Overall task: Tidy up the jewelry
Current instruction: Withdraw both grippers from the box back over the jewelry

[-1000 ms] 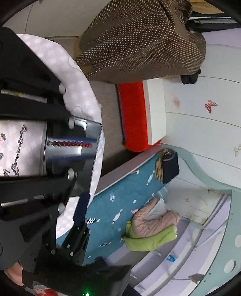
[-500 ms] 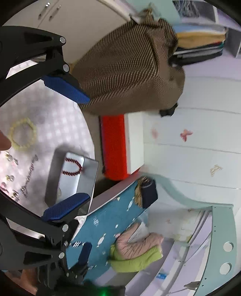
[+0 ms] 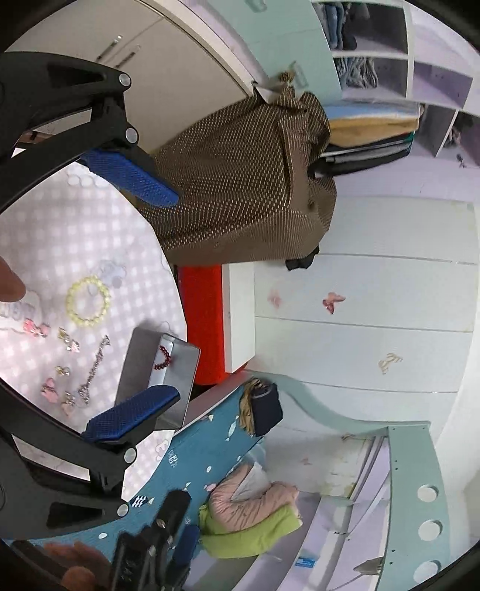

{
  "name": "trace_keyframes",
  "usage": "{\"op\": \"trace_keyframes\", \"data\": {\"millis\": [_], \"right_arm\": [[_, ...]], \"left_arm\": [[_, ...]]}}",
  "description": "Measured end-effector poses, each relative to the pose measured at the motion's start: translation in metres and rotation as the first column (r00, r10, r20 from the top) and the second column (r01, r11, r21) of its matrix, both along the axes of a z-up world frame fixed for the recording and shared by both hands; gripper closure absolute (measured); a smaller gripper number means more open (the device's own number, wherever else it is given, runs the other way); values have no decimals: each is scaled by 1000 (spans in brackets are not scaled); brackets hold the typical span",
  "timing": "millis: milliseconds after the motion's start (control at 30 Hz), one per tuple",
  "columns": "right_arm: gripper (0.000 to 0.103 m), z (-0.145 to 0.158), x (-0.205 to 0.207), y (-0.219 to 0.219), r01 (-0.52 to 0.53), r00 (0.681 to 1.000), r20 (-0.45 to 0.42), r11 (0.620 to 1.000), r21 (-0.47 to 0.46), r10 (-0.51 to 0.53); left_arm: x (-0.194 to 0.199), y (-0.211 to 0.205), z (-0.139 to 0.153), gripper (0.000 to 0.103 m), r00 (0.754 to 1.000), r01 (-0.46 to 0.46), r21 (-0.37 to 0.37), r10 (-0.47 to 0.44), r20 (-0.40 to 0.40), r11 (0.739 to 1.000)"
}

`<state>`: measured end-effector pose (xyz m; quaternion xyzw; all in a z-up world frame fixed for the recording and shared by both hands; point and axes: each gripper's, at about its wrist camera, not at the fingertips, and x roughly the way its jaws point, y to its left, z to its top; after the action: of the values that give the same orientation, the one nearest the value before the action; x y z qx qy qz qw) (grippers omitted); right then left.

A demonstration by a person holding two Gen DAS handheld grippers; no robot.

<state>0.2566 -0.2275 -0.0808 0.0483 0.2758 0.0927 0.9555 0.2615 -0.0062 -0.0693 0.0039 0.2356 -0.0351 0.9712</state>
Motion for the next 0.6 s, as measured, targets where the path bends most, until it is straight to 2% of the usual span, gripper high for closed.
{"op": "trace_keyframes", "data": {"millis": [133,267,500,600], "right_arm": [[7,4,-24,0,-3,1000,26,1000,-9,3],[7,0,-41,-1,1,1000,31,1000,-11,-1],[7,-9,-60,-4,9,1000,14,1000,10,-9],[7,-9,-66,-5,18,1000,21,1000,2,-18]], "left_arm": [[-22,11,-4,6,1000,-30,3,30,0,1000],[-38,17,-17,6,999,-40,-14,39,-35,999],[-55,12,-47,6,995,-25,-2,24,-99,1000],[-58,9,-56,6,995,-18,7,19,-103,1000]]}}
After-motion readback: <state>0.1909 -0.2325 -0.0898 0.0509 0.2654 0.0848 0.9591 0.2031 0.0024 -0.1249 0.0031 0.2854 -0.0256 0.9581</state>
